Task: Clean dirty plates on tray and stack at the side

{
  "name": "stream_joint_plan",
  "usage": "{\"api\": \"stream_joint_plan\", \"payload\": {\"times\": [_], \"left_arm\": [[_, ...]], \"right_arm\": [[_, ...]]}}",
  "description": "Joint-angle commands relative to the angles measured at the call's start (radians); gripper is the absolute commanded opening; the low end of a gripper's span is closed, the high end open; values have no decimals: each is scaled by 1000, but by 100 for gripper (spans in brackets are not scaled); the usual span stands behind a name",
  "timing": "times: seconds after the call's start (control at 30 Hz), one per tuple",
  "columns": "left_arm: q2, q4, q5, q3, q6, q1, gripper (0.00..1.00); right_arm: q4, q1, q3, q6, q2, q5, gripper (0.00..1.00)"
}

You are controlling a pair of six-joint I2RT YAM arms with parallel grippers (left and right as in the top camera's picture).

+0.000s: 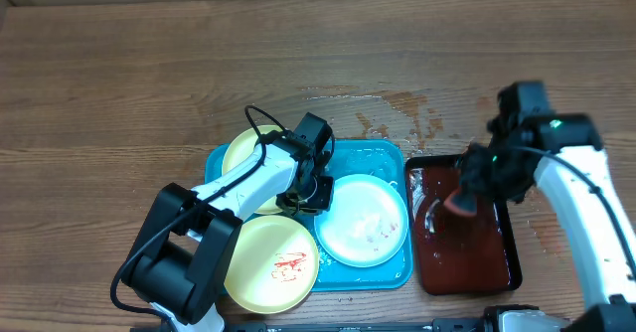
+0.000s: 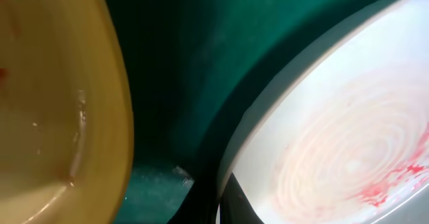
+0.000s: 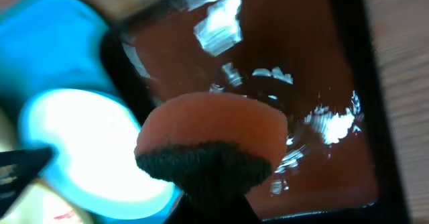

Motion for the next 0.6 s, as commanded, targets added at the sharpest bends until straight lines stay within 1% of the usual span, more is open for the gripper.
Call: {"api": "stream_joint_plan", "payload": {"times": [0.0,0.13,0.23,0.37,0.47,0.57], "left_arm": [[34,27,-116,-5,-98,-5,4],[34,27,-121,2,-119,-5,4],[34,24,-121,9,-141,-5,4],[34,21,-116,25,-156,-5,4],[34,21,-113,42,-193,-5,4],[34,28,-106,59,-217,-5,4]], "right_arm": [[73,3,-144,66,-13,-42,4],[187,3,-258,144,-13,-103,4],[303,4,-332,176,-13,-153,4],[466,4,-438,265,-13,-157,4],[563,4,-499,329,-13,-160,4],[605,4,-528,350,-13,-159,4]]}}
